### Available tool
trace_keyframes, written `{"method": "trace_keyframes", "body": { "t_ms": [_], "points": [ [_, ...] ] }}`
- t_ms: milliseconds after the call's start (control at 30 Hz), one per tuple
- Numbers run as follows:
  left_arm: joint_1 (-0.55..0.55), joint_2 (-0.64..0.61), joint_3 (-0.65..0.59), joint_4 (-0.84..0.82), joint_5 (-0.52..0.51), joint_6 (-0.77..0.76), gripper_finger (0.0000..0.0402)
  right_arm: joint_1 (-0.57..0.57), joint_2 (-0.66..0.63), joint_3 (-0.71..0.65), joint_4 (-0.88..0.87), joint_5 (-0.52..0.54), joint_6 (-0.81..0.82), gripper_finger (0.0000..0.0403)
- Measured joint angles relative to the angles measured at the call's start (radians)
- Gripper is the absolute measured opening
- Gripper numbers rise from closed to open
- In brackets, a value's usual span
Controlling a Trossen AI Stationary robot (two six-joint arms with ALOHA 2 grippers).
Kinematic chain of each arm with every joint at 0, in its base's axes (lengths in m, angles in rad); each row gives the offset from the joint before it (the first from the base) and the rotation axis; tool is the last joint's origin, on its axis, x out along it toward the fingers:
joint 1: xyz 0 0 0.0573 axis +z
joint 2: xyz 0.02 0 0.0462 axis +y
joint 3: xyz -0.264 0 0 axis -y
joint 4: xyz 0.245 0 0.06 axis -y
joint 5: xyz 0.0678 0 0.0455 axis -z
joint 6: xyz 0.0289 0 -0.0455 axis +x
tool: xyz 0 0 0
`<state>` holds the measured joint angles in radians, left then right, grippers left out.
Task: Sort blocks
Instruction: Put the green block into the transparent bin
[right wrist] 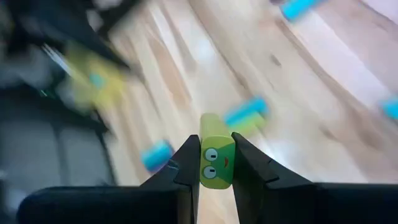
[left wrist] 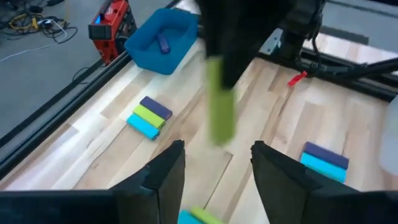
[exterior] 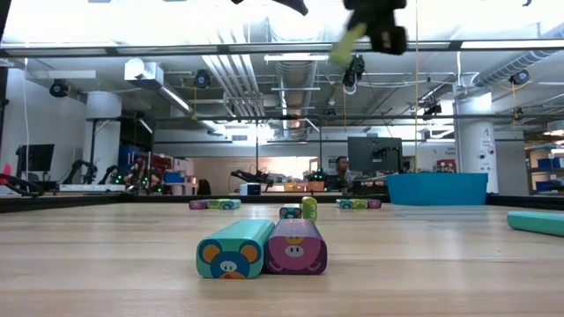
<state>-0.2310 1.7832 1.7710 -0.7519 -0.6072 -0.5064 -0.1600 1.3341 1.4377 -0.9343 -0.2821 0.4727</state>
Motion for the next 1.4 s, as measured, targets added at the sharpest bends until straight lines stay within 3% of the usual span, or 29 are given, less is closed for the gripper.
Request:
{"method": "trace_keyframes", "body": {
  "t_ms": [167, 333, 433, 500, 667, 900, 1067, 1233, 1400],
  "points": [
    [0.011, 0.0, 0.0, -0.08, -0.006, -0.003, 0.0173, 0.076, -0.062, 0.081, -0.242, 0.05, -0.129, 0.0053],
    [0.061, 0.0, 0.0, -0.142, -0.007, -0.077, 0.0174, 0.23, -0.148, 0.084, -0.379, 0.065, -0.098, 0.0053],
    [0.116, 0.0, 0.0, -0.161, 0.065, -0.152, 0.0174, 0.37, -0.188, 0.061, -0.445, 0.178, -0.029, 0.0053],
    [0.147, 0.0, -0.001, -0.162, 0.11, -0.168, 0.0174, 0.475, -0.217, 0.031, -0.456, 0.23, 0.021, 0.0053],
    [0.185, 0.0, -0.003, -0.164, 0.128, -0.167, 0.0174, 0.737, -0.256, -0.058, -0.434, 0.235, 0.213, 0.0053],
    [0.19, -0.001, -0.003, -0.171, 0.128, -0.136, 0.0174, 1.063, -0.172, -0.118, -0.292, 0.228, 0.38, 0.0053],
    [0.189, -0.001, -0.002, -0.185, 0.128, -0.131, 0.0174, 1.182, -0.069, -0.121, -0.274, 0.229, 0.433, 0.0053],
    [0.189, -0.001, -0.005, -0.192, 0.129, -0.13, 0.0174, 1.222, 0.026, -0.125, -0.254, 0.23, 0.434, 0.0056],
    [0.189, -0.001, -0.005, -0.204, 0.129, -0.109, 0.0174, 1.231, 0.098, -0.125, -0.193, 0.217, 0.41, 0.0132]
  ]
}}
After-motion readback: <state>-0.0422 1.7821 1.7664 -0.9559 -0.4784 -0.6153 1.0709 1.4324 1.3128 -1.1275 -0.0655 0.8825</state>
